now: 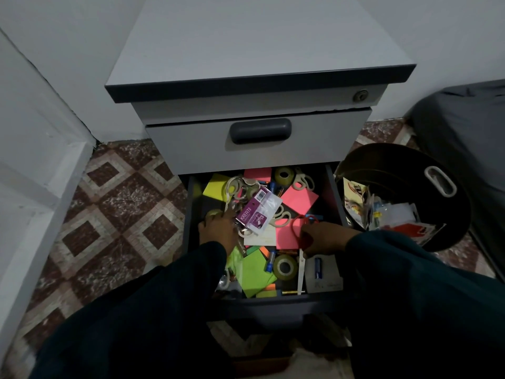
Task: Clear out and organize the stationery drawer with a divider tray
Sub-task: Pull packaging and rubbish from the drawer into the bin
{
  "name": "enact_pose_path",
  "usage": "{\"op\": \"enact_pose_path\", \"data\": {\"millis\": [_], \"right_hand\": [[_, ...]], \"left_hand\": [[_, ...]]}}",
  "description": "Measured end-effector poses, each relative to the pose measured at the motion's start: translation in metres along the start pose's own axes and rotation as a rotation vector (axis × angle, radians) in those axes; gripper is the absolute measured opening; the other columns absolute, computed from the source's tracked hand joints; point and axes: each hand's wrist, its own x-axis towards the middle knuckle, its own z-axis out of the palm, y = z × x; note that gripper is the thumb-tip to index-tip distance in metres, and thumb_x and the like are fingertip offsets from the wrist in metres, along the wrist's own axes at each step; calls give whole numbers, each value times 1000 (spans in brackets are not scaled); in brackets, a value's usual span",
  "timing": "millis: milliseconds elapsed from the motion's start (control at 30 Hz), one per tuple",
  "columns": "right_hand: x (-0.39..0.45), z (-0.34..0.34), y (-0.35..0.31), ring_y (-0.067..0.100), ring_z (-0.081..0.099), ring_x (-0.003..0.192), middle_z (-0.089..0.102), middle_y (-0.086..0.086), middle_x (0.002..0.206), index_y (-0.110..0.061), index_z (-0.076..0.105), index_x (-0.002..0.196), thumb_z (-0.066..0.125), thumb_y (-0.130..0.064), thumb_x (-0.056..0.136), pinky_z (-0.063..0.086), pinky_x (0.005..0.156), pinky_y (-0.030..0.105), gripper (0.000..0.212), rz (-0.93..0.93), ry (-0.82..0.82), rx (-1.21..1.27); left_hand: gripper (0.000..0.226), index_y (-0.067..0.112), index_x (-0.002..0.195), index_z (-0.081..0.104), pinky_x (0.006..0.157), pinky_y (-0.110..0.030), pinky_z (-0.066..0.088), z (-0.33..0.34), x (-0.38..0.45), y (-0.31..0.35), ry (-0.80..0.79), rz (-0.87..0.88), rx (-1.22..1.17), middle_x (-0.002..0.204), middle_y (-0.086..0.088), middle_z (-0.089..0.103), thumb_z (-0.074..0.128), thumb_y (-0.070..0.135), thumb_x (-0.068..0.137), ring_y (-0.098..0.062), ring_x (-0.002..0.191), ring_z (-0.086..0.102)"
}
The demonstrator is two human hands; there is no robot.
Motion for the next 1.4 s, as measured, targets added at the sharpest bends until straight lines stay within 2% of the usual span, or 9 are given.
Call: {"op": "enact_pose_path", "data": {"millis": [167, 267, 500, 700, 767, 933, 1100, 1233, 1400], "right_hand": [[-1, -4, 2, 23, 49, 122, 49, 9, 135, -12, 40, 137, 64, -29, 87, 41, 99, 30, 58, 21, 61, 77], [-2, -7, 4, 23, 52, 117, 53, 9, 131, -11, 44, 135, 67, -23, 85, 43, 95, 28, 57, 57, 116, 170], [-5, -8, 5, 14, 52, 94, 57, 6, 121, -11, 50, 124, 66, -17, 85, 42, 78, 23, 43, 103, 148, 312], [-3, -6, 6, 15, 53, 92, 58, 8, 121, -9, 51, 123, 66, -14, 84, 43, 70, 21, 42, 105, 191, 312], [-1, -3, 5, 21, 55, 102, 55, 10, 124, -9, 48, 125, 65, -16, 85, 44, 76, 24, 44, 85, 249, 279], [15, 9, 7, 34, 45, 120, 42, 16, 135, -22, 38, 140, 59, -26, 88, 42, 101, 38, 56, 37, 363, 192], [28, 21, 11, 31, 33, 133, 38, 11, 143, -30, 47, 136, 51, -34, 93, 26, 110, 39, 43, 32, 257, 61], [35, 27, 11, 31, 40, 124, 49, 10, 132, -26, 59, 122, 47, -31, 94, 34, 101, 40, 31, 116, 299, 114], [33, 27, 0, 27, 59, 95, 63, 11, 97, -2, 63, 90, 54, -10, 90, 46, 80, 34, 12, 159, 466, 524]], "left_hand": [[37, 27, 131, 51, 105, -38, 25, -1, -1, 9, 8, 76, 87, 132, -5, 51, 41, 22, 96, -26, 128, 38], [36, 27, 129, 55, 107, -36, 24, -2, -2, 18, 14, 96, -57, 135, -3, 51, 37, 21, 98, -24, 128, 41], [30, 15, 120, 63, 91, -33, 49, 2, -18, 25, -286, 146, -328, 123, -9, 64, 48, 24, 96, -26, 109, 60], [21, 13, 103, 62, 80, -34, 51, -14, -23, 18, -26, 115, -133, 107, -10, 64, 51, 27, 92, -28, 99, 60], [27, 8, 110, 54, 89, -37, 46, -19, -18, 11, 24, 100, -23, 117, -14, 54, 53, 25, 90, -31, 112, 51], [91, 8, 145, 15, 102, -43, 37, -20, -18, 0, -240, -29, 137, 146, -16, 27, 72, 36, 79, -36, 132, 33], [100, 12, 146, 12, 102, -43, 37, -19, -18, 2, -278, -51, 165, 149, -14, 24, 75, 41, 75, -36, 135, 29], [102, 12, 145, 13, 103, -44, 37, -18, -20, 0, -264, -98, 196, 149, -14, 21, 73, 52, 73, -37, 134, 28], [99, 12, 141, 19, 101, -44, 39, -19, -20, 0, -255, -141, 135, 145, -15, 31, 77, 49, 70, -35, 134, 29]]}}
